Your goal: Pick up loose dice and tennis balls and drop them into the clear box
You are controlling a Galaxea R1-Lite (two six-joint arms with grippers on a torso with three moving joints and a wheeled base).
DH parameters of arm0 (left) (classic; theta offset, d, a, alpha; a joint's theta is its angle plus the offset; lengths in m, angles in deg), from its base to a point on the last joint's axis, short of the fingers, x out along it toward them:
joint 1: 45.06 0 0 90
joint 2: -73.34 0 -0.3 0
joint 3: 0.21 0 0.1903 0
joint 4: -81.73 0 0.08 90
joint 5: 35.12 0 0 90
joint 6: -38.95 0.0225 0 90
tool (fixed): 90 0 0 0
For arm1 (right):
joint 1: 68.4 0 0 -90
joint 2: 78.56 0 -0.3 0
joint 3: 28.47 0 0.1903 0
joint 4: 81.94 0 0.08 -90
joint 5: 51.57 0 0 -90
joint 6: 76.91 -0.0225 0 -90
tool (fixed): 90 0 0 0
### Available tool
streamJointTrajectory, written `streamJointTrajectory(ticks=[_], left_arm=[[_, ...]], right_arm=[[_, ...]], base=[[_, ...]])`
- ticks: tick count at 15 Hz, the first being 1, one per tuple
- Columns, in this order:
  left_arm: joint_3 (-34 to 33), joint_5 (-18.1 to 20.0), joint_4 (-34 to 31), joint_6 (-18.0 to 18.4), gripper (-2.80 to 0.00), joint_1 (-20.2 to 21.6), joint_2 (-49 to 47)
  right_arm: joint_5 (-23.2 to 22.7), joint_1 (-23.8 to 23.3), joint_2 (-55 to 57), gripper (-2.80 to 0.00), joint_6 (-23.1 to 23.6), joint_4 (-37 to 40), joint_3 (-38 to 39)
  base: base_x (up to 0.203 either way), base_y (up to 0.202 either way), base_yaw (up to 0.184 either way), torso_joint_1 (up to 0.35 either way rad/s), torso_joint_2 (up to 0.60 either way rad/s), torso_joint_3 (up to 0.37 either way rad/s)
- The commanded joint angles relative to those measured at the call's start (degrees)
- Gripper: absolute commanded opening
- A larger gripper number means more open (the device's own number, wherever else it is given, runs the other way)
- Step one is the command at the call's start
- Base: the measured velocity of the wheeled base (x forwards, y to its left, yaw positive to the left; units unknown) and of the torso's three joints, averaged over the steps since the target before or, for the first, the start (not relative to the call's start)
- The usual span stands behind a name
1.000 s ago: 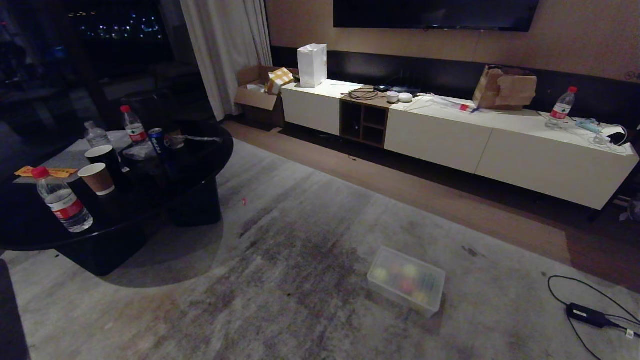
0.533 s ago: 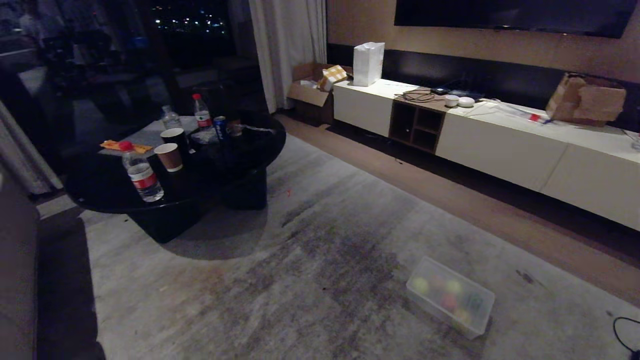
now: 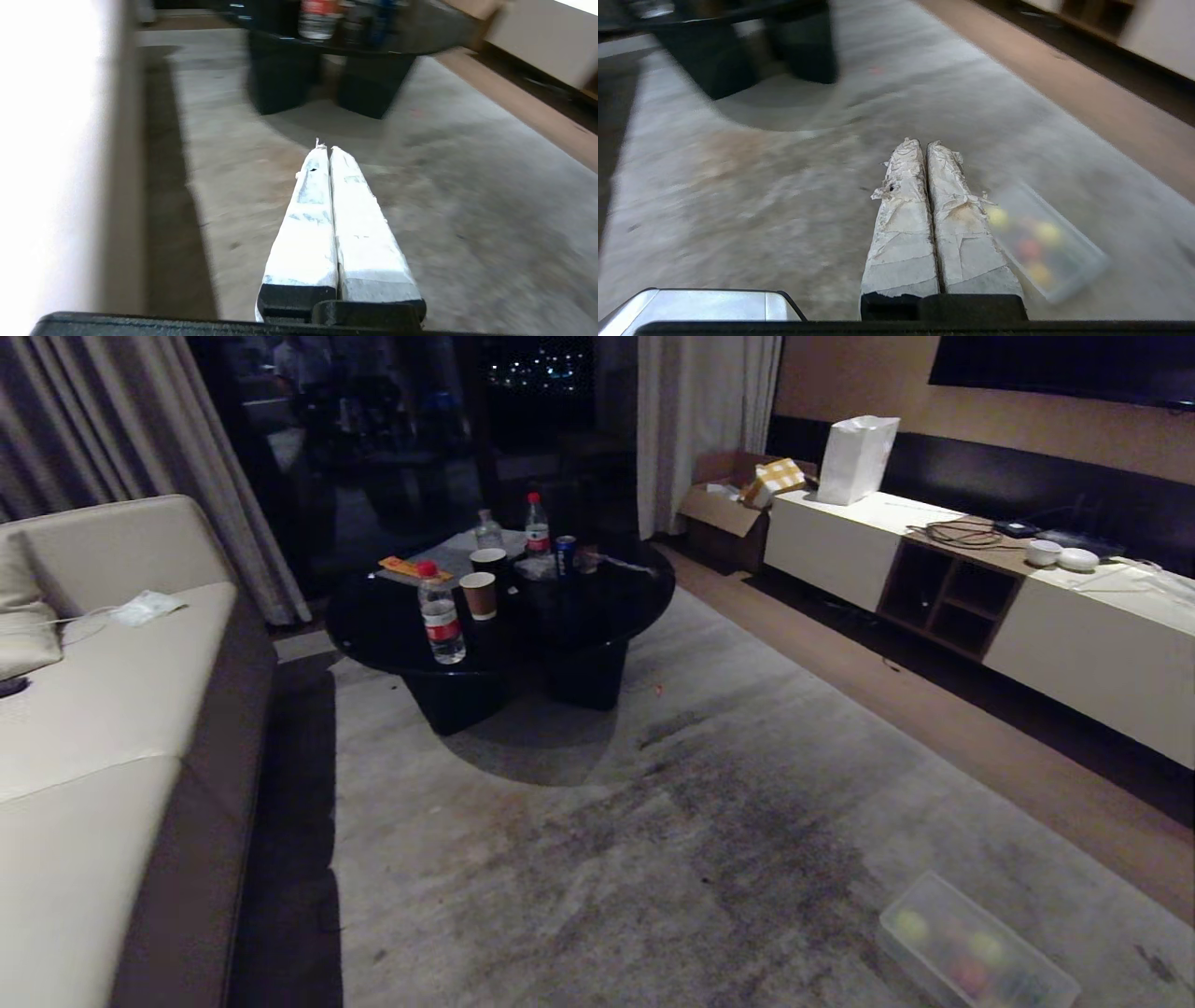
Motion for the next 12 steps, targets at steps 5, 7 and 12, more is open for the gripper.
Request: streamJointTrajectory(ticks=[5, 7, 12], left_arm=[[-0.09, -0.06, 0.03, -0.04, -2.80, 0.00, -0.09], [-0.09, -0.06, 0.03, -0.04, -2.80, 0.00, -0.09], [-0.09, -0.06, 0.12, -0.13, -2.80, 0.00, -0.09]], right_arm=[[-0.04, 0.02, 0.09, -2.80, 0.00, 0.02, 0.06], [-0.04, 0.02, 0.09, -2.80, 0.00, 0.02, 0.01], [-0.04, 0.02, 0.09, -2.80, 0.09, -0.07, 0.06]], base=[[0.000, -0.007, 0.164, 0.003, 0.00, 0.003], [-0.002, -0.010, 0.165, 0.003, 0.00, 0.004], [-0.002, -0.008, 0.160, 0.001, 0.00, 0.001]])
